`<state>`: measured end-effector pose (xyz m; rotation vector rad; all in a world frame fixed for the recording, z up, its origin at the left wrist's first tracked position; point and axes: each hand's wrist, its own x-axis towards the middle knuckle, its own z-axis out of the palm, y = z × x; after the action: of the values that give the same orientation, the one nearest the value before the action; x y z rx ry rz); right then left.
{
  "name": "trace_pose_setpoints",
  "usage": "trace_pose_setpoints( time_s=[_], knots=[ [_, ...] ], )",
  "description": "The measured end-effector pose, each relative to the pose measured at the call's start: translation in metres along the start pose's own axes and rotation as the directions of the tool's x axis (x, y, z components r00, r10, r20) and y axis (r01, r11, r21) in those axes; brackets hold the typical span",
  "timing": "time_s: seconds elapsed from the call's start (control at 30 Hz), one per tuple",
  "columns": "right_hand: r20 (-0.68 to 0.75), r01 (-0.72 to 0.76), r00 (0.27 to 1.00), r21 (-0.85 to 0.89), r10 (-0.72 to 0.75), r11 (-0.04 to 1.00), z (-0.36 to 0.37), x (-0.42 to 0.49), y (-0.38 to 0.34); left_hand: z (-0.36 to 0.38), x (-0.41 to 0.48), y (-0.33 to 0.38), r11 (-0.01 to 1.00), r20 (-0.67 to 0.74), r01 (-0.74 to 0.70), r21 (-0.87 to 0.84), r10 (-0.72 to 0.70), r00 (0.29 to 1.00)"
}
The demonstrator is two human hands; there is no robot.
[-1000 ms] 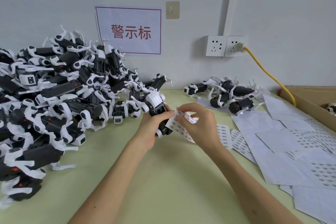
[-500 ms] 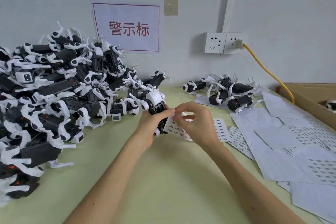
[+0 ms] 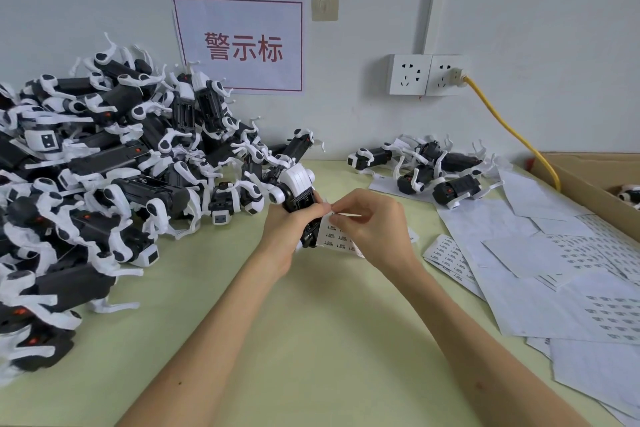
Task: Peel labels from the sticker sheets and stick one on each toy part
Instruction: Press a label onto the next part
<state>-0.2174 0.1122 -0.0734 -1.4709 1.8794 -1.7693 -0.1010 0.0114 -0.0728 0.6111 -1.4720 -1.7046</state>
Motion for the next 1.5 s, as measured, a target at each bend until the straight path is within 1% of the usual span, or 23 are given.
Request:
trace_pose_setpoints(
  time_s=[0.13, 0.33, 0.5, 0.8, 1.07, 1.13, 1.23, 1.3, 1.37, 1.43, 1.5],
  knots=[
    [-0.009, -0.008, 1.000, 0.041, 0.009, 0.999, 0.0010, -0.0002, 0.0013, 0.0007, -0.0015, 0.0013, 1.000, -0.003, -0.004, 0.005, 0.004, 1.000],
    [-0.003, -0.008, 1.000, 0.060, 0.008, 0.998, 0.0016, 0.0005, 0.0018, 0.0014, -0.0041, 0.0050, 1.000, -0.011, -0.020, -0.008, 0.020, 1.000],
    [-0.027, -0.015, 1.000, -0.012, 0.014, 1.000, 0.0004, 0.0013, 0.0011, 0.0015, -0.0052, 0.0059, 1.000, -0.027, -0.020, 0.002, 0.020, 0.999],
    [-0.024, -0.024, 0.999, 0.003, 0.024, 1.000, -0.0017, 0.0013, 0.0004, 0.0027, -0.0056, 0.0052, 0.999, -0.006, -0.027, 0.026, 0.027, 1.000],
    [-0.055, 0.031, 0.998, -0.084, -0.036, 0.996, 0.0023, -0.0003, 0.0017, 0.0032, -0.0024, 0.0020, 1.000, -0.055, -0.023, 0.011, 0.024, 0.998],
    [-0.063, 0.033, 0.997, -0.078, -0.038, 0.996, 0.0027, -0.0003, 0.0015, 0.0029, -0.0015, 0.0014, 1.000, -0.086, -0.028, 0.001, 0.028, 0.996],
    [-0.120, 0.036, 0.992, -0.061, -0.043, 0.998, 0.0022, -0.0013, 0.0002, 0.0023, -0.0003, 0.0020, 0.999, -0.112, -0.017, -0.033, 0.013, 0.994],
    [-0.136, 0.031, 0.990, -0.073, -0.040, 0.997, 0.0015, -0.0010, -0.0003, 0.0006, -0.0004, 0.0036, 0.999, -0.068, 0.014, -0.044, -0.017, 0.998],
    [-0.143, 0.023, 0.989, -0.097, -0.037, 0.995, 0.0002, -0.0008, -0.0005, -0.0001, -0.0029, 0.0061, 0.999, 0.017, 0.050, -0.019, -0.049, 0.999],
    [-0.161, 0.013, 0.987, -0.110, -0.031, 0.994, -0.0021, 0.0002, -0.0005, 0.0006, -0.0047, 0.0065, 0.999, 0.080, 0.053, 0.006, -0.053, 0.995],
    [-0.167, 0.009, 0.986, -0.096, -0.025, 0.995, -0.0035, 0.0006, -0.0012, 0.0021, -0.0050, 0.0051, 0.999, 0.078, 0.046, 0.018, -0.047, 0.996]
  ],
)
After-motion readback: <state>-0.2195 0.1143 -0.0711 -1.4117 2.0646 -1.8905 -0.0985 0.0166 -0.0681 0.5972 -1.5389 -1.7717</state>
